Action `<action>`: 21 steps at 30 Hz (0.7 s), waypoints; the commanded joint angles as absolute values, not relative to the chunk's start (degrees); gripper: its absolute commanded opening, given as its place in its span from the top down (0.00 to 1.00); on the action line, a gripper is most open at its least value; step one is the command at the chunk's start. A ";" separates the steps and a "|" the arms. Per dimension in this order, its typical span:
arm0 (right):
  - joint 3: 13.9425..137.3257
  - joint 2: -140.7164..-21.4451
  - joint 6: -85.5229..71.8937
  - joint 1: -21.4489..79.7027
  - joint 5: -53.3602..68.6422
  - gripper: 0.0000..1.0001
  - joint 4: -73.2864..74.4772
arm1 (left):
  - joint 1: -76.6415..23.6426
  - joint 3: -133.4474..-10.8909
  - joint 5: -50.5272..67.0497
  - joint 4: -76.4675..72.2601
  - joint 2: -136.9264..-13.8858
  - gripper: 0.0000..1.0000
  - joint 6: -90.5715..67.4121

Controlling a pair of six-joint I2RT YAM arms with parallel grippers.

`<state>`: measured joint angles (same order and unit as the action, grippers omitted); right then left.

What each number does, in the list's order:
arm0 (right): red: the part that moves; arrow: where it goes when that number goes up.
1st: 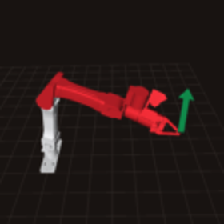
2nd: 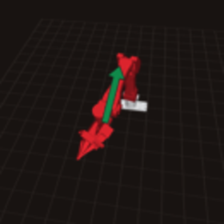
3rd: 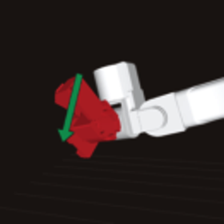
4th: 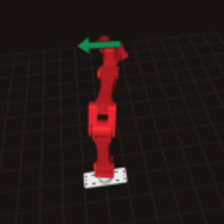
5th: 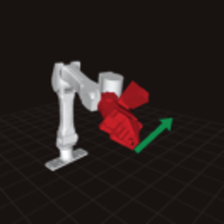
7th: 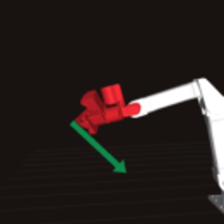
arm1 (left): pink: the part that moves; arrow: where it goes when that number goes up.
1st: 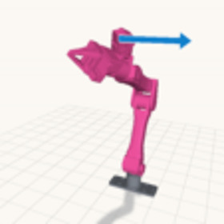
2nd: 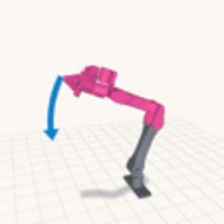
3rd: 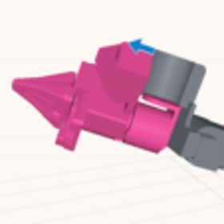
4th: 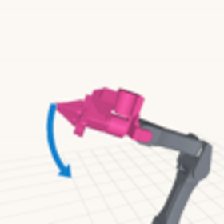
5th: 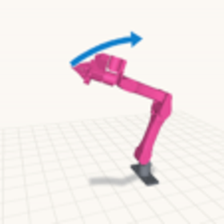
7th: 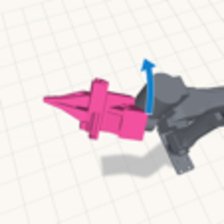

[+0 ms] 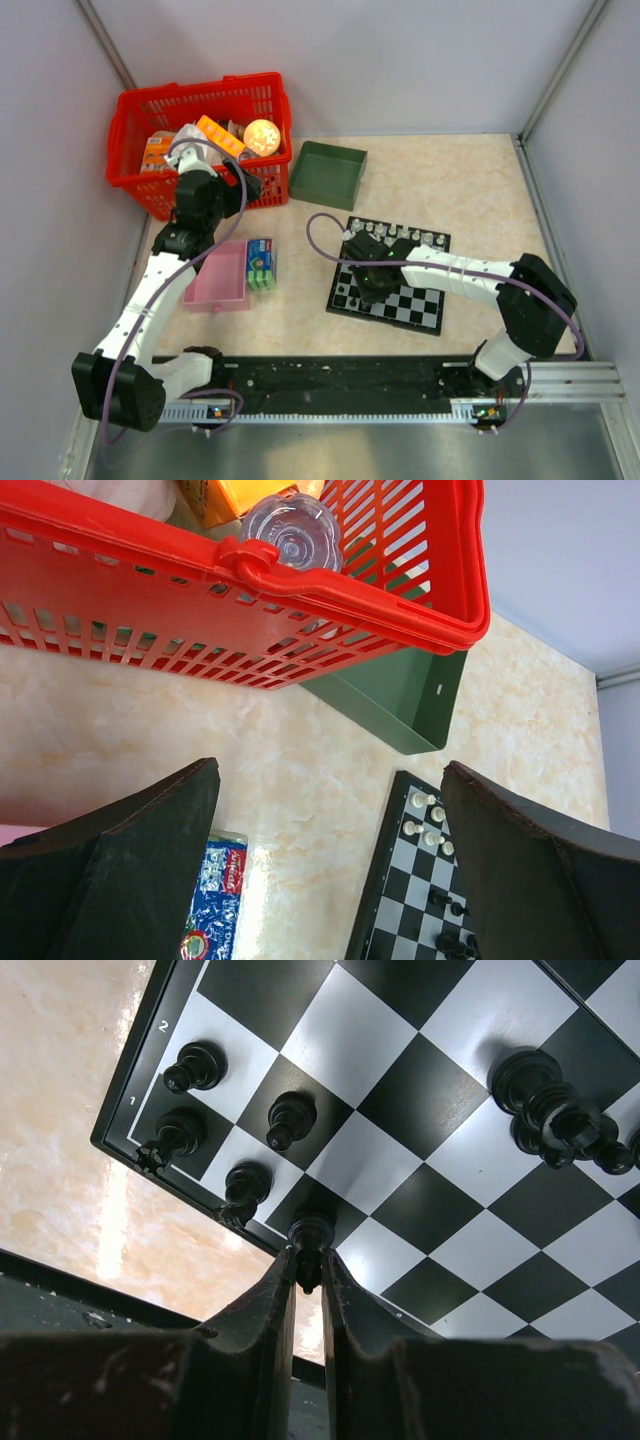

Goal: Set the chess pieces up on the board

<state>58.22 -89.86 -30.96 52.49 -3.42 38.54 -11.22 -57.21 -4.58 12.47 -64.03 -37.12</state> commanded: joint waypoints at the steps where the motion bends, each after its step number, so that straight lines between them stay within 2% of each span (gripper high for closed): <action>1: 60.73 -90.26 -30.06 53.26 -4.40 0.84 38.94 | -10.90 -57.48 -3.52 9.14 -64.25 0.03 -37.27; 5: 61.17 -90.61 -30.06 53.17 -3.96 0.78 38.94 | -10.90 -57.39 -3.34 8.97 -64.42 0.03 -37.44; 21: 66.80 -86.31 -29.09 51.77 -3.43 0.74 38.67 | -10.90 -57.30 -4.39 9.58 -63.55 0.02 -36.91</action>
<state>63.66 -89.86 -29.95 52.40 -3.33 38.98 -11.25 -57.21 -3.95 12.40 -64.27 -37.36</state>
